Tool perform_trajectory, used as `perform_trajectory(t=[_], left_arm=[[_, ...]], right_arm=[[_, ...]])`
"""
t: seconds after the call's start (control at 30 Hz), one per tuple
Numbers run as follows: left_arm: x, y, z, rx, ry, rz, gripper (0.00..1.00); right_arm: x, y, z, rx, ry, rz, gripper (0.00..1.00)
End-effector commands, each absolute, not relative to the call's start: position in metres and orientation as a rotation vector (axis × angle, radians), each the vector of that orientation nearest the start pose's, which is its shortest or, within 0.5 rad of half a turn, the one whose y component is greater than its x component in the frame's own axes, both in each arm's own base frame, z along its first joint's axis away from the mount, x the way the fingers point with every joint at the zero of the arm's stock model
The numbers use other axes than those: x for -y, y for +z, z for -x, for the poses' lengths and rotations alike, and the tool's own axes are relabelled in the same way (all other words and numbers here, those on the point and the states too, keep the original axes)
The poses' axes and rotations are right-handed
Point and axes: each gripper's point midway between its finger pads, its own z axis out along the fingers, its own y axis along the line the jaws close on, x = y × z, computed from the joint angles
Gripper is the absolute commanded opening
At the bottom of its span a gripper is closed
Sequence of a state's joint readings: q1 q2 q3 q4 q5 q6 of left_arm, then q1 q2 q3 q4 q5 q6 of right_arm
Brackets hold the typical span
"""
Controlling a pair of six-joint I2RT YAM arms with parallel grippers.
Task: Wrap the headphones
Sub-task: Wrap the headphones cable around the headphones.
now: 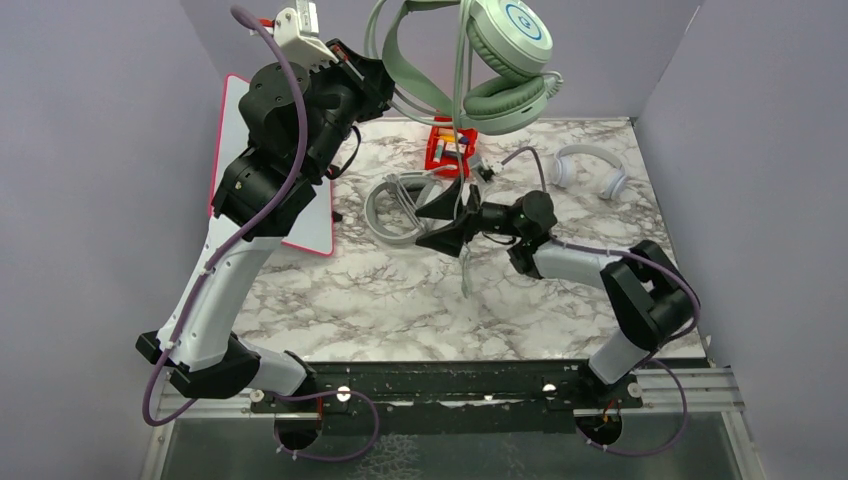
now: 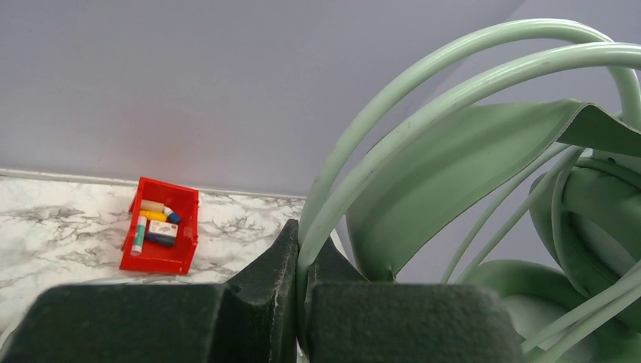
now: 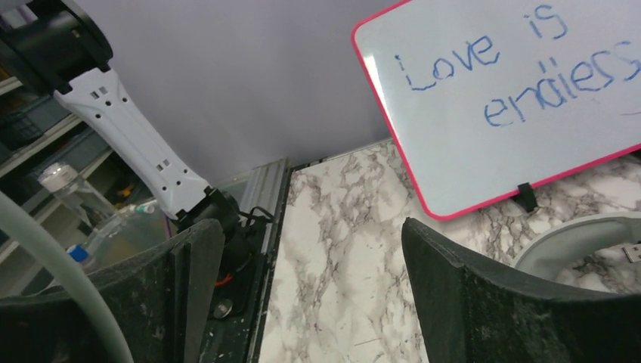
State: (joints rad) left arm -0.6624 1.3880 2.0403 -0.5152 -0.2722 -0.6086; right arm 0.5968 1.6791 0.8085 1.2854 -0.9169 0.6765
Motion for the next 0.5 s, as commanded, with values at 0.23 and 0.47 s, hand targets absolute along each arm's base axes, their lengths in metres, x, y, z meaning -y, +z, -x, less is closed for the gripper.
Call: perform_trajectory(t=[0.23,0.47], left_arm=[[0.215,0.61,-0.3,-1.351,-0.968,0.201,0.0],[0.214,0.615,-0.297,-1.338,-0.979,0.196,0.0]], right_arm=[[-0.344,0.318,-0.28,-1.332,1.276,0.774,0.9],[-0.333,0.299,-0.254,-1.3,1.325,0.798,0.82]])
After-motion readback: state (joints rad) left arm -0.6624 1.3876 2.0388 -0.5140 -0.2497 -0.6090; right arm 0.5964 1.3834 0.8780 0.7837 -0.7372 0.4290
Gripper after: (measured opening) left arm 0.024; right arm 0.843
